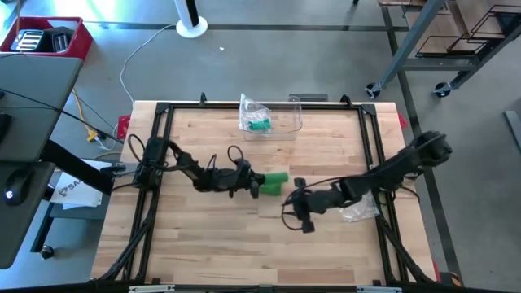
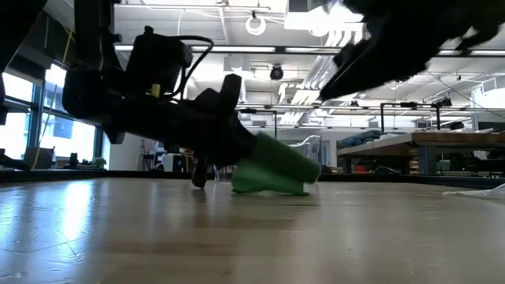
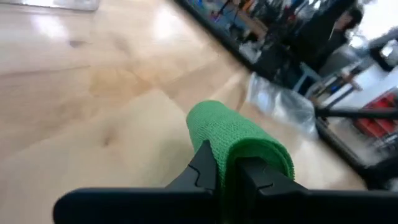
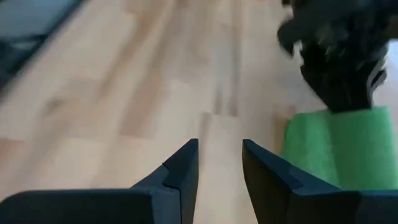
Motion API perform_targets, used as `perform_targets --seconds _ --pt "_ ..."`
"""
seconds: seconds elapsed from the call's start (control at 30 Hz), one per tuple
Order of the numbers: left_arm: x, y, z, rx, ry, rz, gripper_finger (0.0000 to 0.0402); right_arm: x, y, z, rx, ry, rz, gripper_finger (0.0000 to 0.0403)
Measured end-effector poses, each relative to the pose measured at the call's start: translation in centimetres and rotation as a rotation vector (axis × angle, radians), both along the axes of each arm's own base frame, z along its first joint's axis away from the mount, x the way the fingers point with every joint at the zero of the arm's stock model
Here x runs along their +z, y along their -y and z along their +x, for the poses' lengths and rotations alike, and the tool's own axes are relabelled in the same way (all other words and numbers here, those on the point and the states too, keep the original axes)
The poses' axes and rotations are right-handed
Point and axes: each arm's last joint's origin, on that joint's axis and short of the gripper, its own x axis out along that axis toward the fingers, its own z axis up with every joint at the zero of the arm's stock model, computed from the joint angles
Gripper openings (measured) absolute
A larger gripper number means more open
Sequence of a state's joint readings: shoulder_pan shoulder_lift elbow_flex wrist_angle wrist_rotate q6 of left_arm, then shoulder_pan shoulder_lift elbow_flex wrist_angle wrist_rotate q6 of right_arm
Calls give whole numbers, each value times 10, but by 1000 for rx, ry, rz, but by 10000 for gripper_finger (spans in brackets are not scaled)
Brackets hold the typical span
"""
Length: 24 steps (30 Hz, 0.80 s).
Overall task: Roll bandage
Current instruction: Roll the green bandage
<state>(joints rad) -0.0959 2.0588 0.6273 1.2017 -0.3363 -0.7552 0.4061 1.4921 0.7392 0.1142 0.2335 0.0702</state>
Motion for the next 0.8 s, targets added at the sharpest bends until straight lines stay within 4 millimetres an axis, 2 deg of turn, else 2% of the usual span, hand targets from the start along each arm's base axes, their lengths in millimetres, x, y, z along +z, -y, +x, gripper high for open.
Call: perform_targets --seconds 0.13,0.33,0.5,0.7,0.8 --pt "-2 -10 2 7 19 -53 15 -29 17 20 -56 -43 -44 113" --pt "-4 -12 1 11 -2 -45 14 -68 49 41 -150 -90 -86 113" --pt "-6 -13 1 21 -21 -49 14 -85 67 50 -136 -85 -57 113" --pt "-7 -13 0 26 -24 -57 14 -99 74 56 -114 -69 -83 111" --pt "-7 -13 0 26 -25 -57 14 -106 76 57 -136 -81 -72 92"
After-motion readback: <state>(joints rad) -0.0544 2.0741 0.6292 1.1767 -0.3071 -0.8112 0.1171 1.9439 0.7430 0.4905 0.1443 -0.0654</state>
